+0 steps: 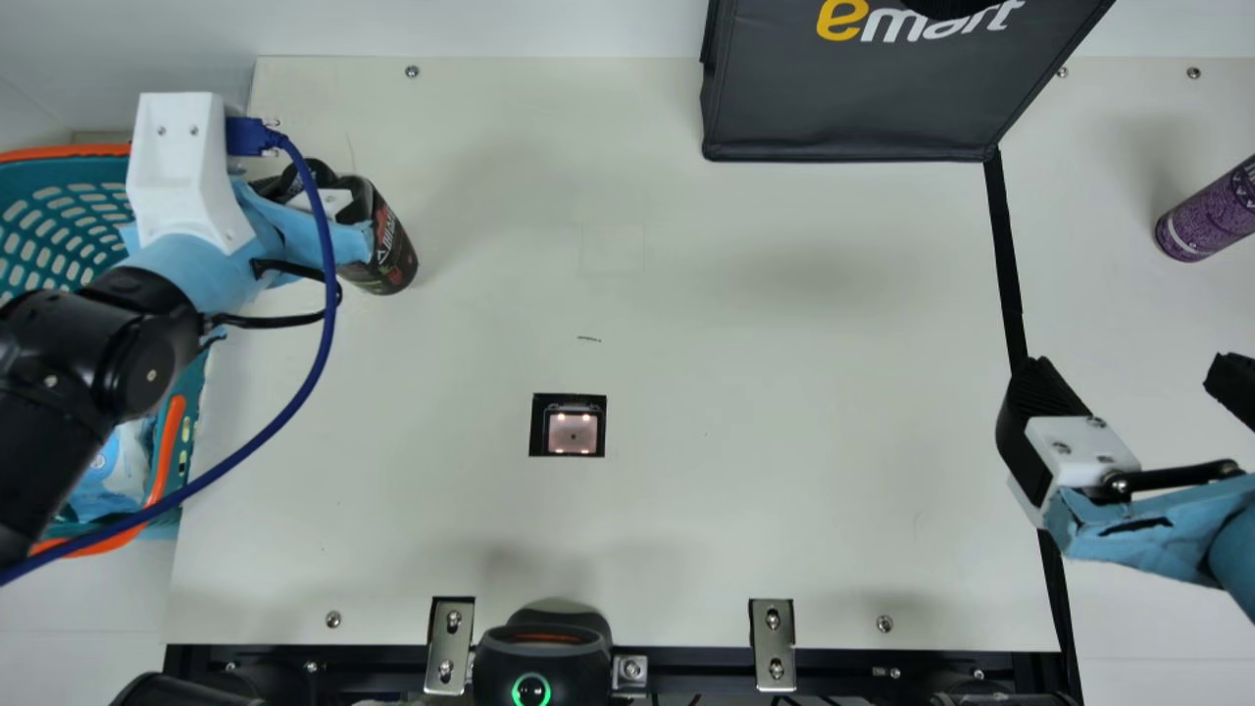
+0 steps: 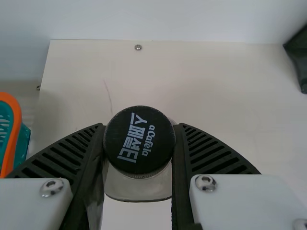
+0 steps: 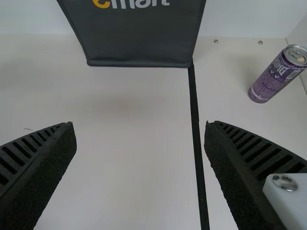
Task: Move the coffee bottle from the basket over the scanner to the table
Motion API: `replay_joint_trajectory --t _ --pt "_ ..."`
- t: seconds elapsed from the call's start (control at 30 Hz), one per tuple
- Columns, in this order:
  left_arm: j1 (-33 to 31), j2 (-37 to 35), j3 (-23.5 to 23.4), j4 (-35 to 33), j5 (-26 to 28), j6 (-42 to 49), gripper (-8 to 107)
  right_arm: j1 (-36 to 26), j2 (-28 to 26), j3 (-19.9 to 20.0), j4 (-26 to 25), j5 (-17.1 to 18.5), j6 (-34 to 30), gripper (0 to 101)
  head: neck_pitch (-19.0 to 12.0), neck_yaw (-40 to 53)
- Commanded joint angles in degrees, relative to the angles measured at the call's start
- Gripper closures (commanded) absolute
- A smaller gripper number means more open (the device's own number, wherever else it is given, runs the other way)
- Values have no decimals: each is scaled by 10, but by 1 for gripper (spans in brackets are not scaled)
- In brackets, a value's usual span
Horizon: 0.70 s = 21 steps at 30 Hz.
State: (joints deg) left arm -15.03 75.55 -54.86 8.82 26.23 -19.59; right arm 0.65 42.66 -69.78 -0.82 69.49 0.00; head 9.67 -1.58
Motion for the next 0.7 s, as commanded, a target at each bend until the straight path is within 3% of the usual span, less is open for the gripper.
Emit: replay_joint_trajectory --t 0.0,0.33,0.67 --pt "-13 -9 -11 15 35 -27 107 0 0 0 0 0 0 6 -17 0" --pt "-108 -43 -53 83 156 -144 107 0 0 0 0 0 0 6 -17 0" --pt "-224 -59 -69 131 231 -241 107 0 0 0 0 0 0 6 -17 0"
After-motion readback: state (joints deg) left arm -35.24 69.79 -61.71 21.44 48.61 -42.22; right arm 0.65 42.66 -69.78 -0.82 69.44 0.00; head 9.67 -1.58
